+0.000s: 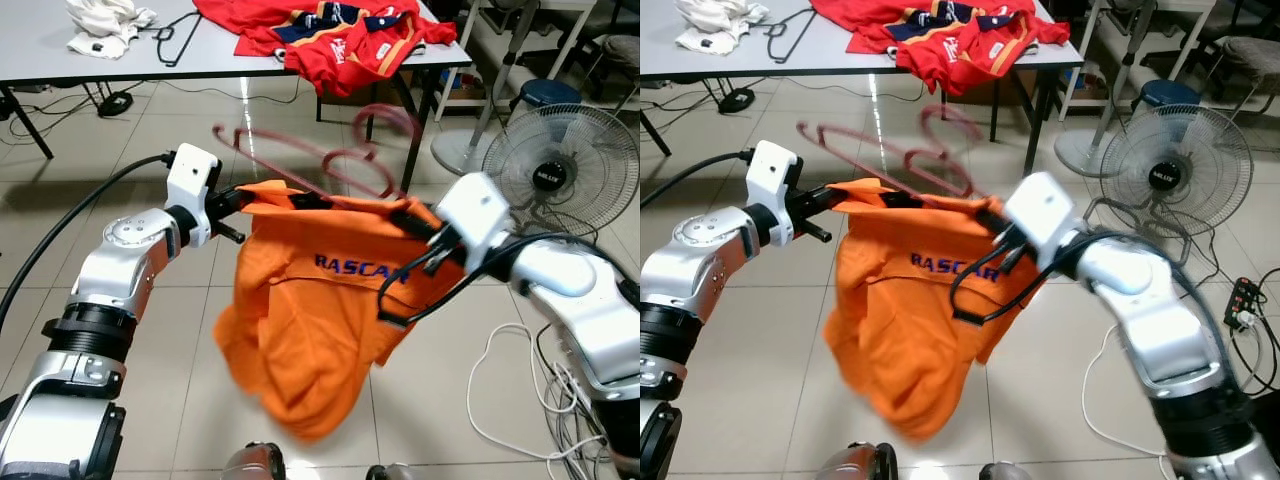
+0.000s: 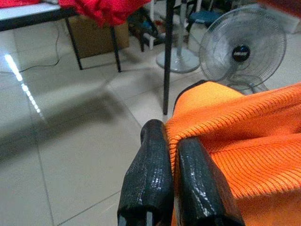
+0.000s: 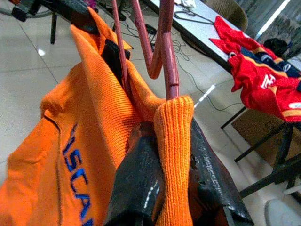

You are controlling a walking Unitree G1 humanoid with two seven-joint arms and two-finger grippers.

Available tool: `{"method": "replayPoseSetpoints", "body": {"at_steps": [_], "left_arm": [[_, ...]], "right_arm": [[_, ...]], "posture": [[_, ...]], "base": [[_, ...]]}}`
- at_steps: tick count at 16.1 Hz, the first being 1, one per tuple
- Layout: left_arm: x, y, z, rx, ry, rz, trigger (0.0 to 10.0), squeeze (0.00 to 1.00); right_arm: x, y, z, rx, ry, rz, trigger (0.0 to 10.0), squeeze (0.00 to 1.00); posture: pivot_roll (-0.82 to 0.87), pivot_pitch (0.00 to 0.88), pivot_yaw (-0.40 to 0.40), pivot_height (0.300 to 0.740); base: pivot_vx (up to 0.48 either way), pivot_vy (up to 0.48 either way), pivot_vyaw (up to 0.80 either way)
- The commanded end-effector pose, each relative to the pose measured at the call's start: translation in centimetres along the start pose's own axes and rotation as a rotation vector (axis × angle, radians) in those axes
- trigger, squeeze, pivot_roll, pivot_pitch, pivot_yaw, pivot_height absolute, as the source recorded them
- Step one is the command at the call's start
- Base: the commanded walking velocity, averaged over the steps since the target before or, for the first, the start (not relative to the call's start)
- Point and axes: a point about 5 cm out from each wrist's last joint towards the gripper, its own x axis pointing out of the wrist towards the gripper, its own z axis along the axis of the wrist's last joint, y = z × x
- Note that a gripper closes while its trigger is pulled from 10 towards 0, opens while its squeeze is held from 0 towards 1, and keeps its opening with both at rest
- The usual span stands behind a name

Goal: Hang hanger

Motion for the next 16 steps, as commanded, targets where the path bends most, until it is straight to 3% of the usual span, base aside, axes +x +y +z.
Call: {"method": "replayPoseSetpoints", "body": {"at_steps": [1,8,12,16], "left_arm": [[-2.4,4.4,-0.1,0.003,0.027,0.258,0.0,0.0],[-2.6,5.5,1.9,-0.029,-0.064,0.281,0.0,0.0],[-2.8,6.1,2.9,-0.027,-0.111,0.294,0.0,0.0],[-3.0,6.5,3.9,-0.019,-0.154,0.32,0.0,0.0]], "right_arm": [[-1.4,-1.7,-0.7,-0.05,0.072,-0.134,10.0,0.0],[-0.8,1.2,-1.3,-0.109,0.081,-0.088,10.0,0.0],[-0.7,2.7,-1.0,-0.162,0.013,-0.048,10.0,0.0],[-1.1,2.9,-2.6,-0.123,0.107,-0.062,10.0,0.0]], "posture": [[-0.07,0.083,0.043,0.74],[-0.06,0.084,0.059,0.74],[-0.05,0.087,0.063,0.74],[-0.05,0.088,0.059,0.74]], "base": [[0.0,0.0,0.0],[0.0,0.0,0.0],[0.0,0.0,0.0],[0.0,0.0,0.0]]}}
